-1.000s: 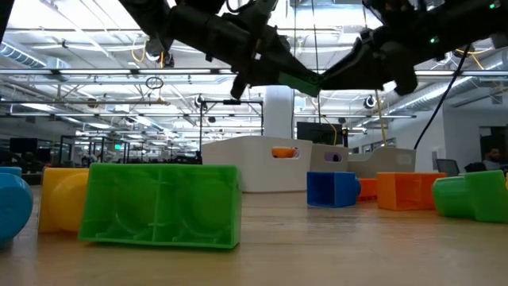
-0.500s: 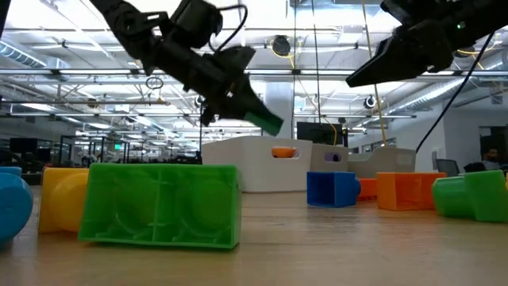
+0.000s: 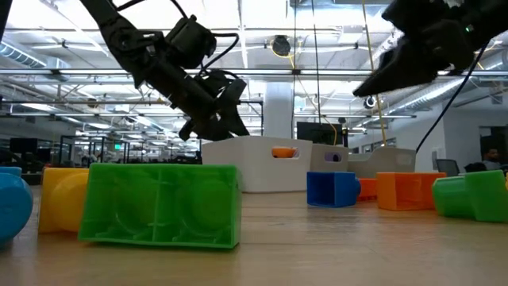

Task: Pick & Place Toys
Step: Put the green game piece into the white bin

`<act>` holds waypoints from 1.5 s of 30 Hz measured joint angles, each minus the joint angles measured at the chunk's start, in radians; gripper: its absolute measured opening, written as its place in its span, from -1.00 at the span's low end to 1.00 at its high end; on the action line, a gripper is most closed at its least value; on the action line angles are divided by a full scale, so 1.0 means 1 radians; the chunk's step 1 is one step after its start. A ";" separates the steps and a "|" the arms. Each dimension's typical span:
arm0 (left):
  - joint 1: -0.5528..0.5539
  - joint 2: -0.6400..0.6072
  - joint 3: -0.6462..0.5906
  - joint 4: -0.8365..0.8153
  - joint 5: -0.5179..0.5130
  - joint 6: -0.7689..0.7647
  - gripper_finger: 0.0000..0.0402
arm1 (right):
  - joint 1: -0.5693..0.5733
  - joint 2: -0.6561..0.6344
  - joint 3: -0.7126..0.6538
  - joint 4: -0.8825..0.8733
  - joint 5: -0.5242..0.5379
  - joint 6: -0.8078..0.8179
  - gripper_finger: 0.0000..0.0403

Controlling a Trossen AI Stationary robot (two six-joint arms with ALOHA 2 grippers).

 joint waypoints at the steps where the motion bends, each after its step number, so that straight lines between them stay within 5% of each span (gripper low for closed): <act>1: -0.001 0.000 0.000 0.001 0.000 0.001 0.12 | 0.000 0.000 0.000 -0.031 -0.025 0.020 -0.17; 10: 0.000 0.000 0.000 0.002 0.000 0.000 0.73 | -0.007 0.026 -0.098 0.056 -0.124 0.037 0.10; 21: 0.000 0.000 0.000 0.015 0.000 -0.001 0.76 | -0.088 0.097 -0.187 0.084 -0.280 0.042 0.32; 35: 0.000 0.000 0.000 0.023 0.000 -0.001 0.70 | -0.186 0.221 -0.213 0.238 -0.437 -0.019 -0.24; 45: -0.005 0.000 0.000 0.024 0.001 -0.011 0.67 | -0.186 0.136 -0.195 0.248 -0.435 -0.134 -0.74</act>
